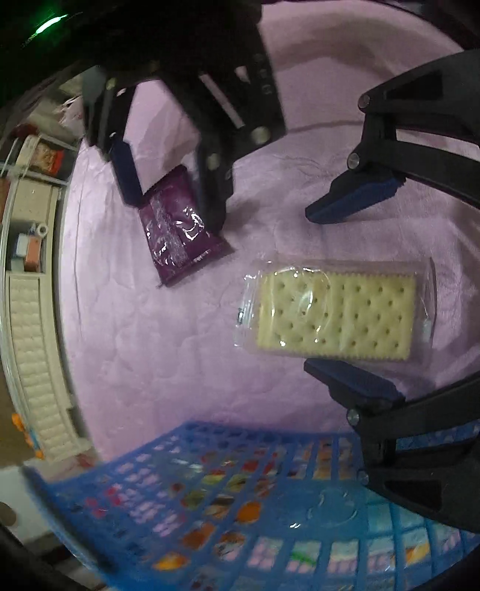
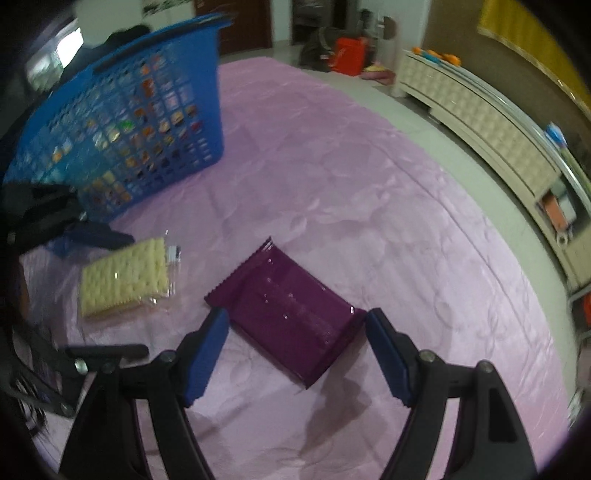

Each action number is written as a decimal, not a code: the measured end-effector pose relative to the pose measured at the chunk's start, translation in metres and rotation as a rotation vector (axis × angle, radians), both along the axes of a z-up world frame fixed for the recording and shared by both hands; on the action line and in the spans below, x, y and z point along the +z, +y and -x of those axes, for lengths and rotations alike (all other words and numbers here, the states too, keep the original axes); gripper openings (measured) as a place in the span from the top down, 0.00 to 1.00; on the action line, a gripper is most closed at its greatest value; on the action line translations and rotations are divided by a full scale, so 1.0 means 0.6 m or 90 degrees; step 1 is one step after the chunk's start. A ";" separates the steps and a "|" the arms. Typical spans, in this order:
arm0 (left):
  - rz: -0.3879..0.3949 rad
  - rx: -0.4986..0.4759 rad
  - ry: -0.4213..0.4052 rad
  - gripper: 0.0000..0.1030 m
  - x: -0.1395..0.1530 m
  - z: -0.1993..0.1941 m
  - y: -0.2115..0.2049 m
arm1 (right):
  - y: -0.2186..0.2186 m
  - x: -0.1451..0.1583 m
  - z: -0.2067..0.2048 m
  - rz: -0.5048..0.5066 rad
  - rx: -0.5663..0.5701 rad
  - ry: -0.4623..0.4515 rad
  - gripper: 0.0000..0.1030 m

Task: Organize snacks
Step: 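Grasp the cracker pack with the left tool while the right grasps the purple packet, then lift both snacks and carry them toward the blue basket, then open both tools to drop the cracker pack and purple packet into the basket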

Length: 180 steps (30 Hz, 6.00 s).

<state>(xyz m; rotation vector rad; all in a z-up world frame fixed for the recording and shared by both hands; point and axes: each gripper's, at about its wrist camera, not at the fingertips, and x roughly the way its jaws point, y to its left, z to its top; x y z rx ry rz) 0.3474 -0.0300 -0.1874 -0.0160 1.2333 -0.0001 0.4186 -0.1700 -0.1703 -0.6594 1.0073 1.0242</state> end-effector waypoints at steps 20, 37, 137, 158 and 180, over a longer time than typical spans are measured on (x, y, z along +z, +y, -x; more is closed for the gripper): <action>-0.004 0.018 -0.052 0.60 0.014 0.036 -0.004 | -0.001 -0.005 -0.002 0.021 0.048 0.030 0.52; -0.005 0.035 -0.061 0.60 0.016 0.079 -0.004 | -0.029 0.035 0.055 0.025 -0.016 -0.006 0.23; 0.019 0.088 -0.309 0.60 0.319 0.312 0.316 | 0.188 0.295 0.348 -0.071 -0.223 -0.098 0.50; 0.068 0.097 -0.224 0.56 0.251 0.262 0.347 | 0.247 0.220 0.315 0.010 -0.219 -0.021 0.49; 0.021 0.050 -0.248 0.41 0.296 0.346 0.290 | 0.154 0.259 0.337 -0.054 -0.309 0.011 0.36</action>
